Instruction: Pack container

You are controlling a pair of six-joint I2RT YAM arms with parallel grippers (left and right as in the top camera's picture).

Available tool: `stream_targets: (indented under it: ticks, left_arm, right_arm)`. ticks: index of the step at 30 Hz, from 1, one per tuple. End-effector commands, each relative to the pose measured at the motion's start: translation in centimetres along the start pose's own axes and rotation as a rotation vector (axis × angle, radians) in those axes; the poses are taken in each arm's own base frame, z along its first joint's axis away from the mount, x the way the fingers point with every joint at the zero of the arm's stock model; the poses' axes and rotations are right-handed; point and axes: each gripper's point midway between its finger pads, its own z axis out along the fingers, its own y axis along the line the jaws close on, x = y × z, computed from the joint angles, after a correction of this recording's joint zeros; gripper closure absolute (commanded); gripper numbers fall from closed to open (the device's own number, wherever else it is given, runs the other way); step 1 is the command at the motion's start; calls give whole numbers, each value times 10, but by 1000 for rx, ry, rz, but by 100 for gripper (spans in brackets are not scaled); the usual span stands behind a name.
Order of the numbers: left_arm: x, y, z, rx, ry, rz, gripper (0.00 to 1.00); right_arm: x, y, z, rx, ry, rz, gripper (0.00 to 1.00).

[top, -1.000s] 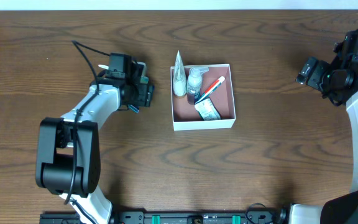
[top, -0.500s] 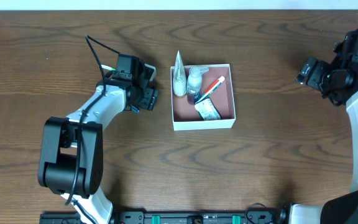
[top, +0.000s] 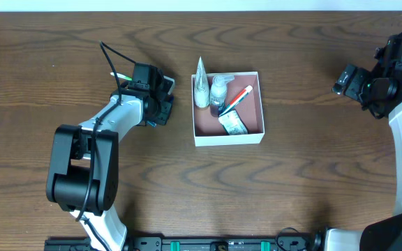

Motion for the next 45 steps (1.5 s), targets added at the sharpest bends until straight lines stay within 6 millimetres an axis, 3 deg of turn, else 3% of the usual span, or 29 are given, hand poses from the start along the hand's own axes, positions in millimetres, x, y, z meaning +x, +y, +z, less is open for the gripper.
stream_targets:
  ticks: [1,4,8,12,20,25,31,39,41,45]
  left_arm:
    - [27,-6,15,24,96,-57,74]
    - [33,-7,15,25,122,-120,81]
    - [39,-8,14,25,150,-165,81]
    - [42,-9,13,25,160,-184,91]
    - [30,-9,-9,20,112,-182,94]
    - [7,-8,-46,9,6,-211,94]
    - [-17,-16,-114,30,-160,-243,94]
    - [-41,-55,-210,205,-414,-238,94]
    - [-43,-71,-226,241,-455,-219,94]
    - [-48,-105,-238,303,-487,-165,94]
  right_arm:
    - [0,-3,1,14,1,6,1]
    - [0,-3,1,14,0,6,1]
    - [0,-3,1,14,0,6,1]
    - [0,-3,1,14,1,6,1]
    - [0,-3,1,14,0,6,1]
    - [0,-3,1,14,0,6,1]
    - [0,-3,1,14,0,6,1]
    - [0,-3,1,14,0,6,1]
    - [0,-3,1,14,1,6,1]
    - [0,-3,1,14,0,6,1]
